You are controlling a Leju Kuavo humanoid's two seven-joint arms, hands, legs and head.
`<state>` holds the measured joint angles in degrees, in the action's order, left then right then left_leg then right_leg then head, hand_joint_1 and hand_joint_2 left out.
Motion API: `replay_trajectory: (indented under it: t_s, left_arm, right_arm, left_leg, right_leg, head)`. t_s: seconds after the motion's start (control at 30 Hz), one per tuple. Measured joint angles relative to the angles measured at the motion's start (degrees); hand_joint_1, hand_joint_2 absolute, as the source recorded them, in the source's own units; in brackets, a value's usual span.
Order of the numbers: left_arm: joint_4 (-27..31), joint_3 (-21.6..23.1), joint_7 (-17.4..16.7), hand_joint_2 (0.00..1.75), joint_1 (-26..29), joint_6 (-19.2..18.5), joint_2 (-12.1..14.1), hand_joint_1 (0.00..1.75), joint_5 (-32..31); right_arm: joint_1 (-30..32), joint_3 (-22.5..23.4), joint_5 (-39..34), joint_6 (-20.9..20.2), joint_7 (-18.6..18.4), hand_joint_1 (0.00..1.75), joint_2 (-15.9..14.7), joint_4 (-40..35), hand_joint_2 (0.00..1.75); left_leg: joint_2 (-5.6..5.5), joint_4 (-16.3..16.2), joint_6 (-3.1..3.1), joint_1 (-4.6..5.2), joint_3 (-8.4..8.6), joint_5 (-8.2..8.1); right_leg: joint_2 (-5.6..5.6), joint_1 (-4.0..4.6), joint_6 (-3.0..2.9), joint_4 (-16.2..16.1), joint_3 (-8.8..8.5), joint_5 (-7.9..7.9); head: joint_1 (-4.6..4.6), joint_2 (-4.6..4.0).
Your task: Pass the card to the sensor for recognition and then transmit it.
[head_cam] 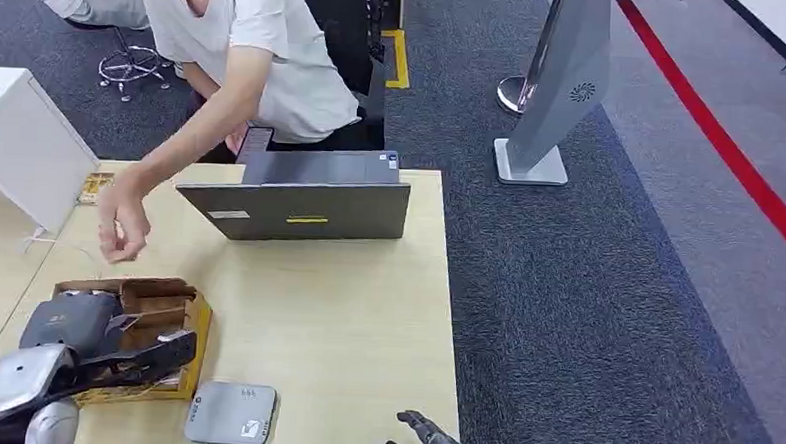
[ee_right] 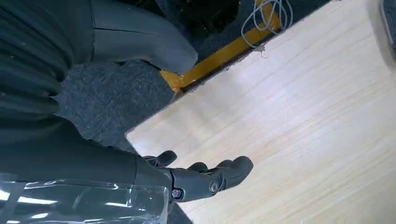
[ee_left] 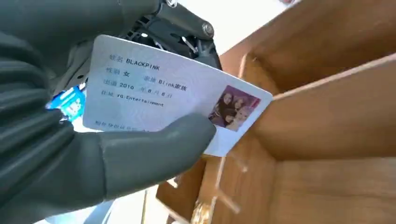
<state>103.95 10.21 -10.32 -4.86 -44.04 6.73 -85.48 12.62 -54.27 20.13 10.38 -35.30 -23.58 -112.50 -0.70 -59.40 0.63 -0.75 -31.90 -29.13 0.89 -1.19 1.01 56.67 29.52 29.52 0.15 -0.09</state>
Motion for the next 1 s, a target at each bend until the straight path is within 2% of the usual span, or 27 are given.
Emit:
replay_trajectory:
  t_s: [0.1, 0.13, 0.27, 0.37, 0.5, 0.6, 0.73, 0.9, 1.0]
  left_arm:
    - [0.6, 1.1, -0.4, 1.75, -0.1, -0.4, 0.0, 1.75, 0.2]
    - [0.5, 1.3, -0.1, 1.75, -0.2, 0.6, 0.0, 1.75, 0.3]
    - [0.4, 3.0, 3.1, 1.75, -0.6, 8.3, 0.1, 1.75, 0.2]
    - [1.0, 4.9, 5.0, 1.75, -0.6, 13.2, 0.0, 1.75, -0.2]
    - [4.4, 9.7, 8.2, 1.75, -0.2, 21.3, -0.2, 1.75, -0.1]
    - [7.2, 13.2, 9.1, 1.75, 0.3, 23.4, -0.3, 1.75, 0.3]
    - [8.8, 16.1, 11.8, 1.75, 1.4, 27.5, -0.7, 1.75, 1.4]
    - [9.3, 19.7, 12.8, 1.75, 3.6, 27.7, -1.2, 1.75, 1.5]
    - [7.9, 21.2, 12.2, 1.75, 5.2, 24.5, -1.5, 1.75, 1.0]
  right_arm:
    - [0.4, 0.0, -0.1, 0.7, -0.7, 0.0, -0.4, -1.5, 1.75]
    - [0.3, 0.0, -0.9, 1.3, 0.3, 0.0, -0.4, -1.2, 1.75]
    - [0.3, -0.3, -0.9, 3.4, 2.8, 0.0, -0.5, -0.4, 1.75]
    - [0.2, -1.2, 0.3, 5.3, 3.4, 0.0, -1.1, -0.2, 1.75]
    - [-0.5, -3.3, 1.6, 8.7, 3.0, 0.0, -2.3, -0.3, 1.75]
    - [-1.0, -4.7, 2.4, 9.3, 1.3, 0.0, -3.3, -1.2, 1.75]
    - [-2.0, -5.8, 2.5, 9.1, 1.4, 0.0, -4.0, -1.4, 1.75]
    - [-2.5, -6.1, 2.4, 7.7, 1.0, 0.0, -4.3, -1.8, 1.75]
    - [-2.7, -6.0, 1.4, 6.2, 0.4, 0.0, -4.3, -1.8, 1.75]
  left_leg:
    - [0.01, 0.0, 0.0, 0.0, 0.01, 0.0]
    - [0.01, 0.0, 0.0, 0.01, 0.01, 0.0]
    - [-0.01, 0.0, -0.02, 0.03, 0.01, 0.01]
    - [0.01, 0.0, -0.02, 0.02, 0.01, 0.02]
    - [-0.02, 0.0, -0.02, 0.03, -0.01, 0.01]
    - [-0.02, 0.0, -0.02, 0.05, -0.01, 0.01]
    - [0.0, 0.0, -0.02, 0.08, 0.01, 0.01]
    - [0.0, 0.0, -0.03, 0.08, 0.01, 0.01]
    - [-0.01, 0.0, -0.03, 0.08, 0.01, 0.01]
  right_leg:
    - [0.0, 0.0, 0.0, 0.0, 0.01, 0.0]
    - [0.01, 0.0, 0.0, 0.0, 0.01, 0.0]
    - [-0.02, 0.01, 0.0, 0.0, 0.01, 0.0]
    - [0.01, 0.01, 0.0, 0.0, 0.01, 0.0]
    - [-0.01, -0.02, 0.0, 0.0, 0.01, 0.0]
    - [-0.01, -0.04, 0.0, 0.0, 0.02, 0.0]
    - [0.0, -0.04, 0.0, 0.0, 0.04, 0.0]
    - [-0.01, -0.02, 0.0, 0.0, 0.04, 0.0]
    - [-0.01, -0.03, 0.0, 0.0, 0.04, 0.0]
  head:
    - [0.02, 0.0]
    - [0.0, 0.0]
    - [-0.02, 0.0]
    - [0.0, 0.0]
    - [0.0, 0.0]
    - [0.0, 0.0]
    - [-0.04, 0.0]
    - [-0.04, 0.0]
    - [-0.04, 0.0]
